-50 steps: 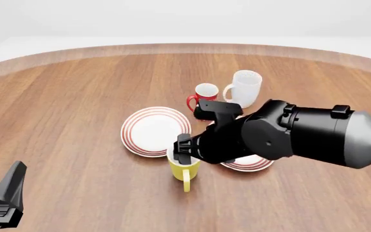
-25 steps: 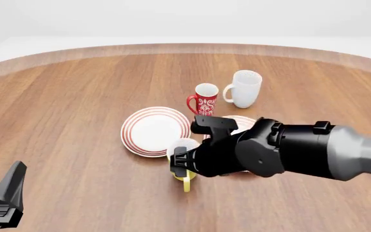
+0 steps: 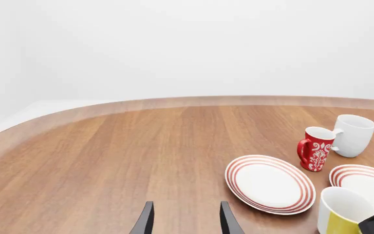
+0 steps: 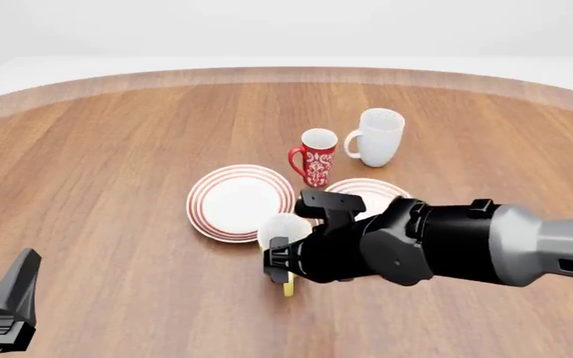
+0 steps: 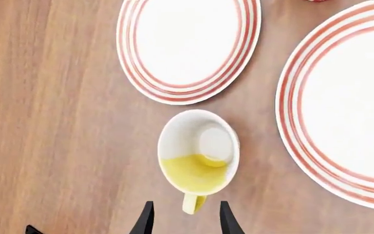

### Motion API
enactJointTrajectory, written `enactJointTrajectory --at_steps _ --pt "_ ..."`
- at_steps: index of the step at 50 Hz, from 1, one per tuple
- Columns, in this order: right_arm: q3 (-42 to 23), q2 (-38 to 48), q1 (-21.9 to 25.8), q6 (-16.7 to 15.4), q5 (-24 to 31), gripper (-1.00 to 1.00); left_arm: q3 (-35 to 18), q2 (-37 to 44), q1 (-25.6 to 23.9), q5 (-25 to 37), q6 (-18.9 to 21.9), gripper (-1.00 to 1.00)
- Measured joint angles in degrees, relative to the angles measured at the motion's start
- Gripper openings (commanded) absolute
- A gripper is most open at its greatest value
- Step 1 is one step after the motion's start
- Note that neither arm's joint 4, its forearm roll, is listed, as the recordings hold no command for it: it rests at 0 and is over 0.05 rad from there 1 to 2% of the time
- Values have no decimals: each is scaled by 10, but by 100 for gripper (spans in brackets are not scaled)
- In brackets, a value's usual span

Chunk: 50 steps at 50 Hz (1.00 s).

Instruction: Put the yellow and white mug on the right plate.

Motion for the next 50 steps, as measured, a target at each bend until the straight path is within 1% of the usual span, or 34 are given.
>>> enactJointTrajectory --at_steps 42,43,50 --pt "44 52 13 27 -84 100 0 0 0 0 0 100" --pt "45 53 14 28 -86 -100 0 0 0 0 0 100" --pt "48 52 17 24 -94 -100 0 0 0 0 0 100"
